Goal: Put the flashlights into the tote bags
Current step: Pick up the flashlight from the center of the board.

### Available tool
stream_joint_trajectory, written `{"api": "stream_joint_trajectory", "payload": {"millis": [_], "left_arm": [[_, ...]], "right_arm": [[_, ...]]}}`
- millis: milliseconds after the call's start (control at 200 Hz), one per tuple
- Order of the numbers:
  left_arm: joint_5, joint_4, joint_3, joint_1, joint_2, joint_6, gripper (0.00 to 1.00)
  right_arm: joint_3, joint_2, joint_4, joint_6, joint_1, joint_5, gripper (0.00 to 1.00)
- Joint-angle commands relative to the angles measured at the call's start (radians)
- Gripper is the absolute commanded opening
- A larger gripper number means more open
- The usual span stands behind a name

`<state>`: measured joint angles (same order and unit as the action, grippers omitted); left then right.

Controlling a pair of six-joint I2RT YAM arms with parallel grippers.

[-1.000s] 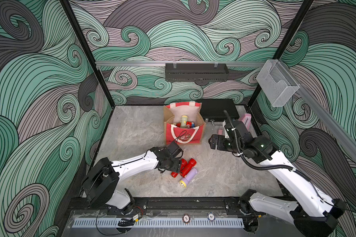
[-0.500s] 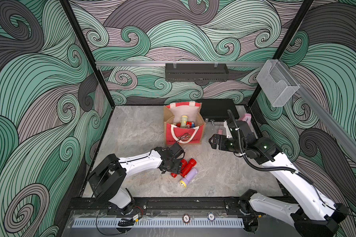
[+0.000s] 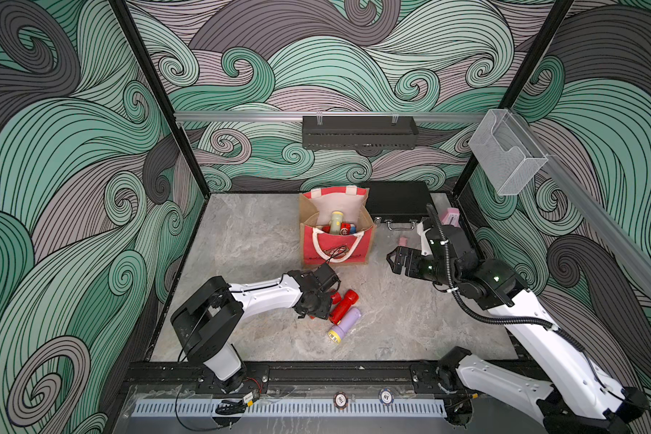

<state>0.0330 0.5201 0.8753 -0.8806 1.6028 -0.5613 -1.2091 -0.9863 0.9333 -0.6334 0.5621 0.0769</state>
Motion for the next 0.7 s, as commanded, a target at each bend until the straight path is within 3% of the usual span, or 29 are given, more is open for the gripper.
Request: {"api": "stream_joint_trajectory", "payload": {"millis": [0, 695], "left_arm": [[0.007, -0.013, -0.012, -0.009, 0.013, -0.006, 0.63], [0.004, -0.004, -0.1, -0.015, -0.091, -0.072, 0.23]], "right_arm": [[0.006, 0.028, 0.002, -0.02, -0.025, 0.046, 1.0], [0.073, -0.001, -0.022, -0.057, -0.07, 0.009, 0.99]]}}
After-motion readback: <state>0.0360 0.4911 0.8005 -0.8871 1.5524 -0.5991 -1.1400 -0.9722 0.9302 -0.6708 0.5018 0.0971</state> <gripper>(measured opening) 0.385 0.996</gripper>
